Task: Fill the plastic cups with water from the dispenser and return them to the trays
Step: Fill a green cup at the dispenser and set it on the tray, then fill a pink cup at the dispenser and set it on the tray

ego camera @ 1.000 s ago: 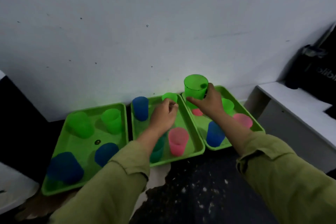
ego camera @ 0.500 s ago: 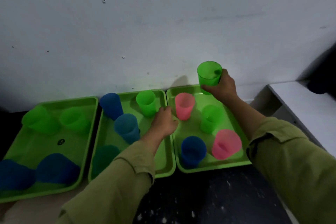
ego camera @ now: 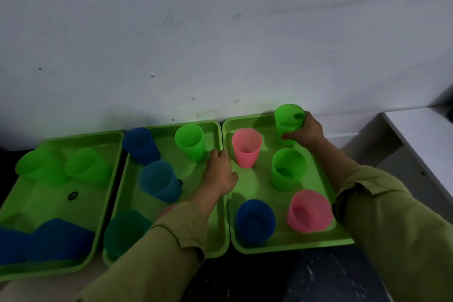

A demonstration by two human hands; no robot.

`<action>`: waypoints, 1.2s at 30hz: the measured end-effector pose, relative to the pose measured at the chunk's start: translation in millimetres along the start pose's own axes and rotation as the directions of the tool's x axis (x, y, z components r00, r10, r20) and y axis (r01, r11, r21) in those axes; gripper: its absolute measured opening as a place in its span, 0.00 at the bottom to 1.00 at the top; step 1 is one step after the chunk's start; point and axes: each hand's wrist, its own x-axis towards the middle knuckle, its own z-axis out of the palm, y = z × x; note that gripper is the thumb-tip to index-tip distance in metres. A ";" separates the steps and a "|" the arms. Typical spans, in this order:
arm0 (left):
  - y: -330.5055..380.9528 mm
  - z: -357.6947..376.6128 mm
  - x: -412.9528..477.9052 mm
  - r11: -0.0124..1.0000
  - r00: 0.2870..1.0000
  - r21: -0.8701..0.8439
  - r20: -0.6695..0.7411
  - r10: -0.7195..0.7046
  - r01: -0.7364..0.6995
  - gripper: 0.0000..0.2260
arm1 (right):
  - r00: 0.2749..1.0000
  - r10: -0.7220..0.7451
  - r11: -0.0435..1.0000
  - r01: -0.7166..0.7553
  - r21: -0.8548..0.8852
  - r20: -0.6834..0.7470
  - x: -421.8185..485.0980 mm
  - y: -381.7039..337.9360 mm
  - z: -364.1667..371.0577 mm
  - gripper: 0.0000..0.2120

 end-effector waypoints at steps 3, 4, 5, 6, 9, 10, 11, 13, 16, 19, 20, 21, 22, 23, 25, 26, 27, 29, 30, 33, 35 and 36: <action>-2.2 1.5 1.5 1.000 1.000 0.006 0.003 0.000 0.000 0.22 | 1.000 0.023 0.999 -0.024 0.024 0.013 3.3 6.9 3.8 0.41; -2.5 1.8 1.6 1.000 1.000 0.004 0.002 0.002 -0.002 0.22 | 1.000 0.026 0.999 -0.027 0.032 0.016 3.2 8.2 4.4 0.42; -2.5 1.8 2.0 1.000 1.000 0.002 0.002 0.003 -0.003 0.22 | 0.999 0.027 0.999 -0.028 0.041 0.019 3.4 9.3 5.3 0.42; -2.6 1.9 2.3 1.000 1.000 -0.001 0.002 0.005 -0.005 0.22 | 0.999 0.031 0.998 -0.032 0.049 0.020 3.1 10.3 5.8 0.42; -2.7 2.3 3.0 1.000 1.000 -0.017 0.004 0.002 -0.002 0.23 | 0.999 0.033 0.995 -0.034 0.096 0.014 3.0 12.8 6.6 0.42; -2.4 2.1 3.1 1.000 1.000 -0.021 0.003 0.000 0.000 0.24 | 0.999 0.033 0.994 -0.035 0.103 0.017 2.3 12.7 6.0 0.42; -2.0 1.9 3.2 1.000 1.000 -0.025 0.004 -0.002 0.002 0.25 | 0.999 0.032 0.994 -0.034 0.106 0.019 2.5 12.8 6.2 0.42; -0.2 1.1 2.7 0.999 1.000 -0.037 0.004 -0.010 0.010 0.26 | 0.999 0.030 0.994 -0.032 0.102 0.028 1.8 13.3 5.2 0.42; 4.2 -1.2 2.8 0.998 0.999 -0.057 -0.028 -0.042 0.040 0.28 | 0.999 0.026 0.994 -0.030 0.107 0.038 0.0 13.0 2.7 0.40; 9.1 -2.7 5.1 0.995 0.991 -0.084 -0.124 -0.059 0.049 0.36 | 1.000 0.007 0.989 -0.009 0.146 0.017 -4.0 10.4 -1.3 0.40; 11.7 -3.3 6.6 0.992 0.987 -0.118 -0.153 -0.055 0.037 0.39 | 1.000 -0.002 0.990 0.001 0.138 0.004 -6.4 8.5 -3.0 0.41; 15.2 -4.3 8.2 0.987 0.984 -0.162 -0.171 -0.049 0.021 0.42 | 1.000 -0.015 0.992 0.017 0.124 -0.010 -8.3 6.5 -4.4 0.41; 19.0 -5.5 10.0 0.980 0.983 -0.201 -0.179 -0.042 0.005 0.44 | 0.999 -0.031 0.993 0.034 0.111 -0.024 -10.4 5.3 -5.3 0.42; 23.2 -6.4 11.4 0.973 0.983 -0.230 -0.180 -0.032 -0.011 0.46 | 0.998 -0.051 0.994 0.054 0.099 -0.040 -12.7 4.5 -6.7 0.43; 30.2 -7.1 13.6 0.967 0.983 -0.250 -0.182 -0.009 -0.037 0.46 | 0.993 -0.097 0.993 0.102 0.067 -0.069 -18.7 3.4 -9.4 0.44; 32.9 -6.4 14.9 0.968 0.982 -0.246 -0.190 0.001 -0.049 0.45 | 0.990 -0.119 0.991 0.123 0.046 -0.077 -21.1 3.5 -11.0 0.45; 34.1 -6.4 15.7 0.970 0.980 -0.237 -0.198 0.009 -0.057 0.43 | 0.987 -0.139 0.990 0.142 0.026 -0.084 -24.4 2.7 -12.5 0.45; 34.4 -7.4 15.5 0.973 0.977 -0.223 -0.211 0.017 -0.065 0.38 | 0.980 -0.177 0.984 0.177 -0.011 -0.088 -32.9 -0.4 -14.6 0.44; 34.1 -7.9 15.1 0.974 0.977 -0.220 -0.212 0.013 -0.061 0.36 | 0.976 -0.199 0.980 0.197 -0.029 -0.087 -37.5 -2.6 -15.2 0.44; 32.5 -12.0 9.1 0.968 0.976 -0.241 -0.218 0.020 -0.073 0.34 | 0.955 -0.284 0.957 0.277 -0.085 -0.083 -50.9 -10.9 -15.5 0.43; 29.1 -18.2 1.8 0.948 0.971 -0.301 -0.237 0.030 -0.103 0.33 | 0.936 -0.342 0.937 0.333 -0.109 -0.082 -62.9 -19.3 -14.1 0.40; 27.5 -22.3 -1.4 0.937 0.968 -0.330 -0.250 0.032 -0.117 0.33 | 0.927 -0.368 0.926 0.357 -0.121 -0.079 -68.9 -23.9 -12.9 0.39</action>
